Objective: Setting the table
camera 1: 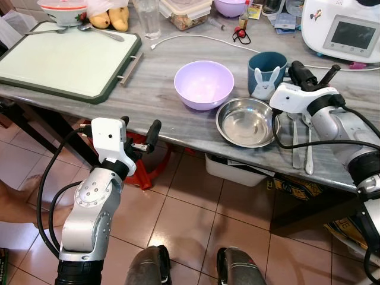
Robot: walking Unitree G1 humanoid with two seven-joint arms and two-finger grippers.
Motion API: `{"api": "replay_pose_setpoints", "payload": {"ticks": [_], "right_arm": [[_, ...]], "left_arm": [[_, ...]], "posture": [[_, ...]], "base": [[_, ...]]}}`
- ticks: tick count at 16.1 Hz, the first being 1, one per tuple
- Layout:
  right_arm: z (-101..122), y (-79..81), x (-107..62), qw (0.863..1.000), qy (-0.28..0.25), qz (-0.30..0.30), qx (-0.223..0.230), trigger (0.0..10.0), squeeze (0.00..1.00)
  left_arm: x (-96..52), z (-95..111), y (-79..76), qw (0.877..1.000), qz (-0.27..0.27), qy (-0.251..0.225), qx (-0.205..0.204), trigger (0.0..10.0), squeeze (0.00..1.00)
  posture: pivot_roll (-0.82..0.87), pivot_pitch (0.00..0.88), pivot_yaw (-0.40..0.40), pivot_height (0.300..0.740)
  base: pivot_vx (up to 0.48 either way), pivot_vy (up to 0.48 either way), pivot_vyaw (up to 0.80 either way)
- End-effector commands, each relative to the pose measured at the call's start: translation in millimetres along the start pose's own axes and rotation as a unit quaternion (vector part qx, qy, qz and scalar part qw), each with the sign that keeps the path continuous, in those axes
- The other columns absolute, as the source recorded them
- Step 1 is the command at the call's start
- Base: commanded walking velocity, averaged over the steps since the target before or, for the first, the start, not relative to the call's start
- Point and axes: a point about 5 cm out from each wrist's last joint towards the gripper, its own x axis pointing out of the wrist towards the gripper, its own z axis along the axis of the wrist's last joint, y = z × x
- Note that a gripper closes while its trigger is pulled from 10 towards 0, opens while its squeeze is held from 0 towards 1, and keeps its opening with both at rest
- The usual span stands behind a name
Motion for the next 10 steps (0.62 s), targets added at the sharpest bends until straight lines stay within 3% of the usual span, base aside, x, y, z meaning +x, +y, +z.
{"api": "replay_pose_setpoints", "payload": {"ticks": [1, 2, 3, 4, 5, 6, 10], "right_arm": [[0.6, 2.5, -1.3, 1.000, -0.001, -0.002, 0.001, 0.0, 0.00], [-0.3, 4.4, -2.7, 1.000, -0.001, 0.002, -0.002, 0.0, 0.00], [-0.8, 5.0, -3.2, 1.000, -0.001, 0.004, -0.002, 2.6, 0.00], [-1.6, 4.7, -3.7, 1.000, -0.001, 0.004, -0.004, 9.6, 0.20], [-1.6, 4.1, -3.6, 1.000, -0.002, 0.004, -0.005, 10.0, 0.72], [-1.3, 3.8, -3.4, 1.000, -0.004, 0.004, -0.007, 10.0, 0.85], [-0.1, 4.7, -4.5, 1.000, -0.012, 0.007, -0.014, 10.0, 0.85]], "left_arm": [[-1.8, 4.4, -0.5, 1.000, -0.007, -0.005, 0.005, 10.0, 0.00], [-1.2, 5.0, -0.9, 1.000, -0.009, -0.007, 0.004, 10.0, 0.00], [-0.7, 5.3, -1.3, 1.000, -0.010, -0.008, 0.003, 10.0, 0.00], [-0.4, 5.6, -1.7, 1.000, -0.011, -0.009, 0.003, 10.0, 0.00], [-0.2, 5.7, -1.8, 1.000, -0.010, -0.009, 0.002, 10.0, 0.00], [-0.2, 5.6, -2.0, 1.000, -0.010, -0.009, 0.002, 10.0, 0.00], [0.0, 6.0, -1.5, 1.000, -0.010, -0.010, 0.002, 10.0, 0.00]], "posture": [[0.01, 0.199, 0.074, 0.740], [0.01, 0.198, 0.074, 0.740], [0.01, 0.198, 0.073, 0.740], [0.00, 0.198, 0.072, 0.740], [0.00, 0.199, 0.072, 0.740], [0.00, 0.199, 0.072, 0.740], [0.01, 0.197, 0.071, 0.740]], "base": [[0.000, 0.000, 0.00], [0.000, 0.000, 0.00], [0.000, 0.000, 0.00], [0.000, 0.000, 0.00], [0.000, 0.000, 0.00], [0.000, 0.000, 0.00], [0.000, 0.000, 0.00]]}}
